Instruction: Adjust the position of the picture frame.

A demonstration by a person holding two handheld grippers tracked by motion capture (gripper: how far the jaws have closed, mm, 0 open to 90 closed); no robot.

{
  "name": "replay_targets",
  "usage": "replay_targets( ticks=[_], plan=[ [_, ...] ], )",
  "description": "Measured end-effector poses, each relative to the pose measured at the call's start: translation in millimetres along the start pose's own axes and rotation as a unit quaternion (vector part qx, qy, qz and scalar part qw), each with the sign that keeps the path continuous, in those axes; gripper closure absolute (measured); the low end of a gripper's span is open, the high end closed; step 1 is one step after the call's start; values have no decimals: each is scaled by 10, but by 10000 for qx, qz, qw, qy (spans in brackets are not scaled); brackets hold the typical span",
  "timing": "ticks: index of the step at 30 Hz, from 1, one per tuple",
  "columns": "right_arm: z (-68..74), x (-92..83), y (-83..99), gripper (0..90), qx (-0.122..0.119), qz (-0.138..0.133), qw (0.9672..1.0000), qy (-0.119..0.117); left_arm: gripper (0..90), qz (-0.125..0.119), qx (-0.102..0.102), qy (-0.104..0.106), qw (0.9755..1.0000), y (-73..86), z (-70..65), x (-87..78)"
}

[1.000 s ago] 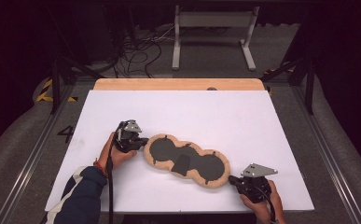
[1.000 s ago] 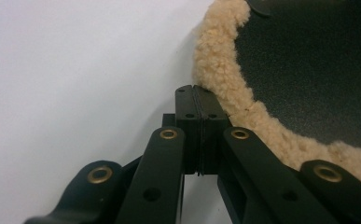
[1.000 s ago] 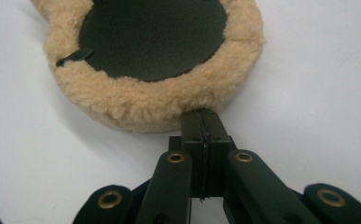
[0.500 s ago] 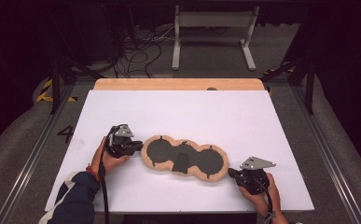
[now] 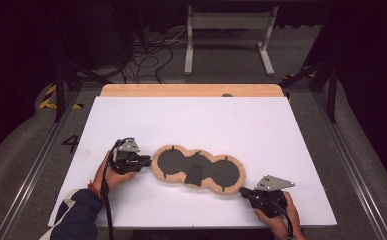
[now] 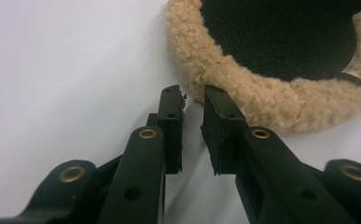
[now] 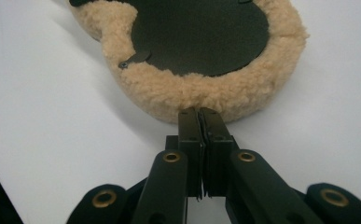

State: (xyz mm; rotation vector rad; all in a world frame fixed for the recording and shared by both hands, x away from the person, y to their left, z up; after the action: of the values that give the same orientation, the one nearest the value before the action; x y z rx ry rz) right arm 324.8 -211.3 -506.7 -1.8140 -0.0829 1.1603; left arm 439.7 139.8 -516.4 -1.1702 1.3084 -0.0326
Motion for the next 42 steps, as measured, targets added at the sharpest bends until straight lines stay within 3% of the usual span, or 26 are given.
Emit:
replay_targets(
  ticks=[8, 12, 20, 29, 42],
  plan=[
    [-46, 12, 7, 864, 56, -38, 9999, 130, 840, -51, 137, 140, 9998, 10, -20, 5],
    [-73, 18, 15, 859, 77, -30, 9998, 172, 863, -71, 42, 265, 9996, 18, -42, 13],
    [-236, 45, 6, 868, 197, -3, 9992, 347, 871, -24, 56, 361, 9993, 37, -119, 15],
    [-391, 88, -17, 894, 161, 52, 9988, 460, 861, -45, 171, 208, 9996, 67, -202, 9],
    [-456, 104, -28, 897, 90, 54, 9993, 349, 856, 1, 190, 74, 9998, 77, -237, 31]
  ],
)
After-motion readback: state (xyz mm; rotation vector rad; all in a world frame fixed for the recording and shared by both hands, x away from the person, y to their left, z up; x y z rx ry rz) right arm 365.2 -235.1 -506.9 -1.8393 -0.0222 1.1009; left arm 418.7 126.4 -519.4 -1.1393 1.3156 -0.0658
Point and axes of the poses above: each handheld gripper's, and its own axes: x roughly forward along the jaws, y roughly out of its underside, z roughly to its left, the point moved 8 cm from there along x, roughly forward along the jaws, and after that the axes turned 9 degrees about -x, right-handed, at the moved point
